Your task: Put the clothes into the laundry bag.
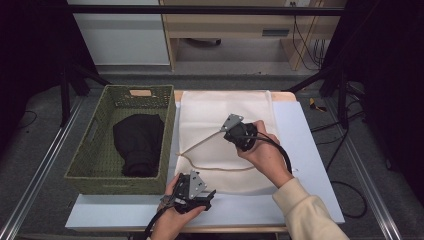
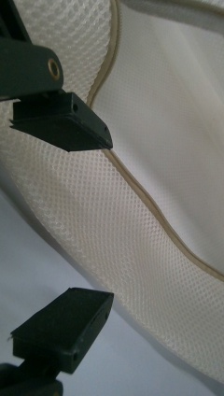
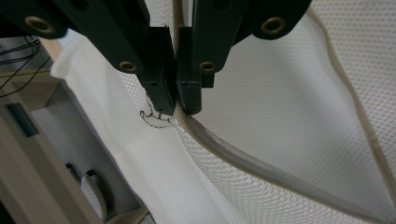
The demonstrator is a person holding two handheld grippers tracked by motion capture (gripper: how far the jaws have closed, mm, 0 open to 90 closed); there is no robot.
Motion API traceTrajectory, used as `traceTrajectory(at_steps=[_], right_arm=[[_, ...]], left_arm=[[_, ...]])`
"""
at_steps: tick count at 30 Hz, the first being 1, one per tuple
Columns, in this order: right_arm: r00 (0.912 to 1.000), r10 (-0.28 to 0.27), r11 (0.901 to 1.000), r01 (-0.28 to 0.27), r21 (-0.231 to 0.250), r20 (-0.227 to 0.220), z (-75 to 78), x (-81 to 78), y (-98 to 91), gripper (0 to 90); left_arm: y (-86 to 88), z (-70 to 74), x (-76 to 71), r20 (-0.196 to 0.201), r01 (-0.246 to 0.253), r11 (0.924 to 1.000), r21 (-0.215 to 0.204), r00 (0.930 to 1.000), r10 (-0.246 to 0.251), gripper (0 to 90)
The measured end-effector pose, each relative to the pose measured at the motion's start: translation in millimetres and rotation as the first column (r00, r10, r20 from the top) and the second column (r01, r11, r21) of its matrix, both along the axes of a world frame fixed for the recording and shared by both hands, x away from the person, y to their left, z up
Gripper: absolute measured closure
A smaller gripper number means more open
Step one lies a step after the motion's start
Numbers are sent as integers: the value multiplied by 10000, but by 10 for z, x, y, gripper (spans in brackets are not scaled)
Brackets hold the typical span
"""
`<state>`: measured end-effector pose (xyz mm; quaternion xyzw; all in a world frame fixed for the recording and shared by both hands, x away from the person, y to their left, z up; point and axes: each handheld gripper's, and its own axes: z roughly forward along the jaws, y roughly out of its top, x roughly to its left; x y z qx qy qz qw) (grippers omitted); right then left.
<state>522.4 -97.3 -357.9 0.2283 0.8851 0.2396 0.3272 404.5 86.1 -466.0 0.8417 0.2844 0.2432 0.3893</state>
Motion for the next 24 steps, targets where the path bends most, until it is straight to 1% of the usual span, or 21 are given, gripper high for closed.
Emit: traceTrajectory(at_steps=[1,2,3,4,5,6,7,10,11,15,18,20,21,24], right_arm=[[9998,-16,10000,17,-54,189,81,21,3,867],[9996,-50,10000,50,3,269,113,28,9,867],[9993,-98,10000,98,21,361,149,33,13,868],[9993,-98,10000,98,21,361,149,33,13,868],[9986,-87,9999,80,122,527,214,45,24,868],[9986,-87,9999,80,122,527,214,45,24,868],[9976,-86,9998,74,178,683,278,64,33,869],[9970,-122,9997,105,222,760,323,80,36,869],[9961,-73,9997,52,235,882,365,106,37,869],[9950,-88,9995,58,304,992,418,136,29,869],[9931,-86,9992,39,409,1173,455,157,13,869],[9915,-125,9988,61,493,1292,470,158,2,869],[9894,-135,9982,50,591,1444,473,155,-4,869],[9885,-202,9977,102,670,1497,473,140,-9,869]], left_arm=[[-32,-5,-1,-14,90,10000,20,10000,-90,263],[-53,-13,-1,-10,131,9999,-22,9999,-131,267],[-61,-13,2,-34,204,9998,40,9998,-204,278],[-61,-13,2,-34,204,9998,40,9998,-204,287],[-89,-26,6,-55,238,9997,-61,9997,-238,293],[-89,-26,6,-55,238,9997,-61,9997,-238,302],[-105,-31,16,-47,244,9996,-119,9997,-245,314],[-119,-35,29,1,222,9996,-191,9998,-222,324],[-129,-39,43,38,222,9995,-208,9997,-222,330],[-155,-57,75,-44,187,9995,-249,9998,-188,338],[-180,-67,88,-51,232,9994,-266,9997,-233,344],[-195,-70,93,-62,283,9993,-264,9996,-284,344],[-198,-69,95,-59,297,9992,-255,9995,-299,344],[-196,-66,99,-49,304,9993,-229,9995,-305,343]])
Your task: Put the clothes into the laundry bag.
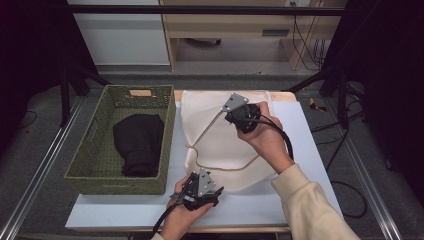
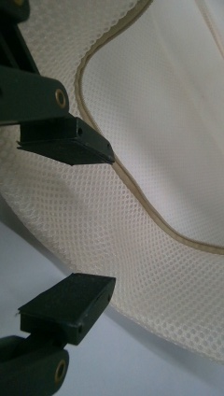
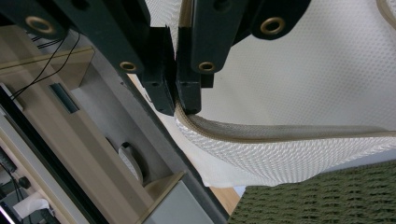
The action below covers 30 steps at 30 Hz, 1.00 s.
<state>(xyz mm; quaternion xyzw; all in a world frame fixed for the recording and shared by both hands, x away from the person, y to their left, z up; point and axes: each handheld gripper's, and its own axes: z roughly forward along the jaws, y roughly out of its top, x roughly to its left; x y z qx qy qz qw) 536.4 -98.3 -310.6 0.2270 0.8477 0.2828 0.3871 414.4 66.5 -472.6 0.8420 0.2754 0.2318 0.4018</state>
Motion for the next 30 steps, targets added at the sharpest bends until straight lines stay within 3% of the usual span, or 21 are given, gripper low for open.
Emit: traceTrajectory(at_steps=[8,10,12,13,14,15,16,17,18,20,21,22,23,25,26,30], right_arm=[[9995,306,9964,-296,797,-122,-80,-50,-25,870],[9991,410,9952,-401,890,-85,-103,-59,-32,870],[9993,383,9946,-380,970,-9,-119,-69,-35,870],[9989,460,9931,-460,1079,21,-147,-75,-47,870],[9988,483,9926,-486,1115,51,-156,-73,-53,870],[9987,506,9910,-507,1237,40,-169,-70,-60,870],[9985,541,9897,-535,1328,-12,-176,-66,-63,870],[9982,604,9876,-589,1454,-62,-190,-55,-68,870],[9981,612,9872,-590,1482,-103,-199,-49,-67,870],[9975,672,9877,-637,1430,-195,-213,-36,-58,870],[9971,734,9884,-698,1348,-219,-220,-28,-54,870],[9967,770,9871,-725,1430,-259,-231,-24,-57,870],[9965,783,9869,-735,1438,-286,-239,-24,-60,870],[9963,794,9855,-734,1529,-337,-266,-28,-82,870],[9961,794,9851,-725,1560,-387,-278,-28,-94,870],[9960,779,9830,-696,1698,-426,-293,-31,-142,869]], left_arm=[[60,152,-56,51,-37,9991,-426,10000,40,290],[98,290,-82,87,-55,9978,-663,9999,61,270],[106,330,-88,68,-34,9978,-660,10000,38,248],[119,445,-104,64,-32,9970,-777,10000,38,234],[119,445,-104,64,-32,9970,-777,10000,38,226],[140,577,-118,95,-43,9972,-745,9999,50,210],[140,577,-118,95,-43,9972,-745,9999,50,192],[169,703,-118,23,-81,9966,-822,10000,83,182],[169,703,-118,23,-81,9966,-822,10000,83,178],[224,845,-98,-108,-263,9955,-906,9996,254,167],[249,907,-84,-52,-364,9962,-795,9993,361,157],[304,1015,-47,67,-457,9982,-388,9989,460,151],[304,1015,-47,67,-457,9982,-388,9989,460,149],[406,1197,14,226,-804,9968,-3,9965,803,143],[431,1241,29,59,-845,9964,50,9964,844,137],[541,1348,94,151,-936,9947,436,9956,930,129]])
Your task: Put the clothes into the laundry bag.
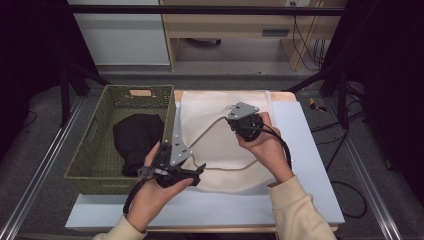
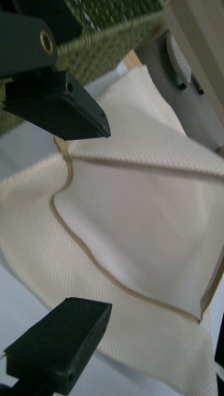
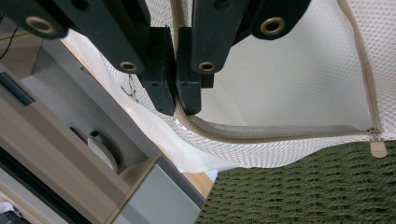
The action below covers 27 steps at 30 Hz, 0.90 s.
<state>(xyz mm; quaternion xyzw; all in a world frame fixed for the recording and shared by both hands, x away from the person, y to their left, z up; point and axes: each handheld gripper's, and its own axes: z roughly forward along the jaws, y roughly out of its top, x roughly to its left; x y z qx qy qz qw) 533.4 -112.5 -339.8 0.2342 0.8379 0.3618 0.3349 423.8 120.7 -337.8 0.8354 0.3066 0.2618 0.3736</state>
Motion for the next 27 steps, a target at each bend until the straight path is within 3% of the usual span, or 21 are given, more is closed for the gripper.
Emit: traceTrajectory(at_steps=[1,7,9,17,21,22,23,26,27], right_arm=[[10000,4,10000,-3,90,-80,-11,-7,-25,869],[10000,-4,9999,5,118,-98,-30,-17,-31,869],[10000,-8,10000,9,98,-76,-34,-21,-22,869],[10000,-8,10000,9,89,-45,-44,-17,-13,869],[10000,-29,10000,29,94,-32,-41,-27,-7,869],[10000,-40,10000,40,90,-24,-43,-29,-4,869],[10000,-26,10000,26,70,-15,-44,-29,-1,869],[10000,-16,10000,16,30,-8,-47,-28,4,868],[10000,-16,10000,16,34,-23,-49,-29,6,868]], left_arm=[[79,50,47,57,-150,9995,276,9999,148,126],[385,134,232,-121,-772,9957,513,9969,779,109],[503,144,288,-322,-1073,9932,443,9935,1088,103],[919,159,445,-372,-1963,9787,604,9794,1987,72],[1169,119,549,-387,-2547,9660,442,9658,2565,72],[1169,119,549,-387,-2547,9660,442,9658,2565,71],[1254,97,586,-579,-2747,9612,260,9595,2758,71],[1310,81,610,-599,-2852,9578,357,9561,2869,62],[1369,62,637,-571,-3055,9513,402,9498,3075,61]])
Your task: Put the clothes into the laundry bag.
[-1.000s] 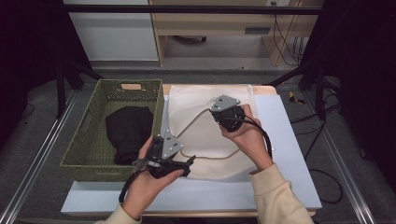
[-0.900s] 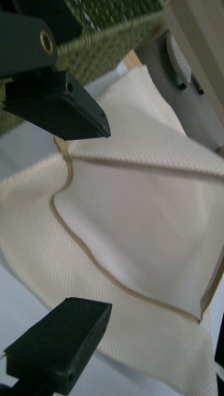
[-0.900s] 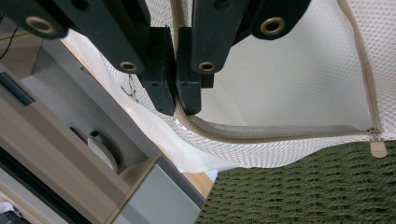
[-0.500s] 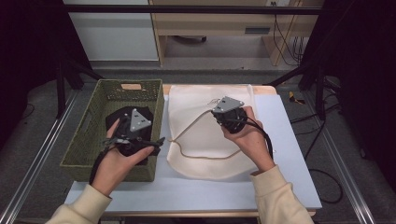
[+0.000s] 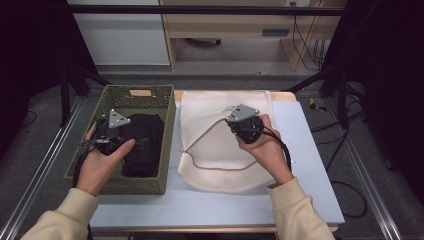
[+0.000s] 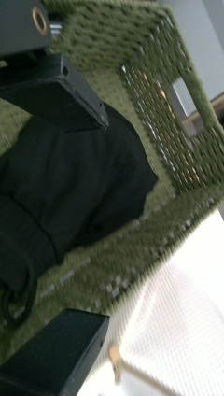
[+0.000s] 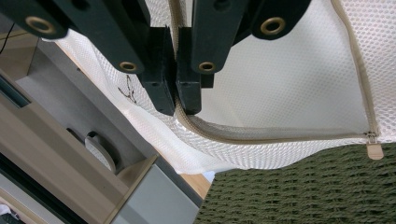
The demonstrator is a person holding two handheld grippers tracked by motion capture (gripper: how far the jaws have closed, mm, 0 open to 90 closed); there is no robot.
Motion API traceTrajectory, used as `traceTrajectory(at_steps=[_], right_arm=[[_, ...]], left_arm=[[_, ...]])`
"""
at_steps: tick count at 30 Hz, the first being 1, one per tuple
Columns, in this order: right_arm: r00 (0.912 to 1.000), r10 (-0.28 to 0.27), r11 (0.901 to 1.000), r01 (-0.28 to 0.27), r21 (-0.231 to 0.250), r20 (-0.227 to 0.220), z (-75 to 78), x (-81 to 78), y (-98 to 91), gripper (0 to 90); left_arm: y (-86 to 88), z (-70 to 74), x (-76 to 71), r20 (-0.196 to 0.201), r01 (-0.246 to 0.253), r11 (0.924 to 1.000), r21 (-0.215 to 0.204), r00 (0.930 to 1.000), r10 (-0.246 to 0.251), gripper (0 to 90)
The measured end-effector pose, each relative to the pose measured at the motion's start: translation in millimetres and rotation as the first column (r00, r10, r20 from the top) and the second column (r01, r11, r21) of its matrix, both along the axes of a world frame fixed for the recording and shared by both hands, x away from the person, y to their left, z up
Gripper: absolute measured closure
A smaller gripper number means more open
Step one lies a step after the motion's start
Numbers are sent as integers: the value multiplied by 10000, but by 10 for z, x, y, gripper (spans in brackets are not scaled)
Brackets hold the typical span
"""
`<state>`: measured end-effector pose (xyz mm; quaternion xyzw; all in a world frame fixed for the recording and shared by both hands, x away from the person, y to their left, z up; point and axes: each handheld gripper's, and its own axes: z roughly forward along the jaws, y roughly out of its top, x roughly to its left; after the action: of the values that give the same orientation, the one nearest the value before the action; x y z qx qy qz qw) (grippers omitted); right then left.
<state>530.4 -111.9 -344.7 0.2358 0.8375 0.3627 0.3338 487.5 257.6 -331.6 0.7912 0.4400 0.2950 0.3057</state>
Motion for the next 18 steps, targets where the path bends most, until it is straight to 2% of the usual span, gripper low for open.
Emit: traceTrajectory(at_steps=[7,11,14,18], right_arm=[[10000,38,10000,-38,-70,-26,-8,-11,13,868],[10000,51,10000,-52,-77,-26,-12,-10,10,868],[10000,30,10000,-30,-47,-49,-17,-7,12,868],[10000,46,9999,-47,-93,-57,-26,-12,24,868]], left_arm=[[105,-54,96,-87,-441,9990,-17,9990,441,58],[131,-73,119,-124,-535,9986,6,9985,535,58],[183,-108,156,-91,-785,9966,265,9968,788,60],[231,-128,185,-54,-974,9949,264,9952,976,66]])
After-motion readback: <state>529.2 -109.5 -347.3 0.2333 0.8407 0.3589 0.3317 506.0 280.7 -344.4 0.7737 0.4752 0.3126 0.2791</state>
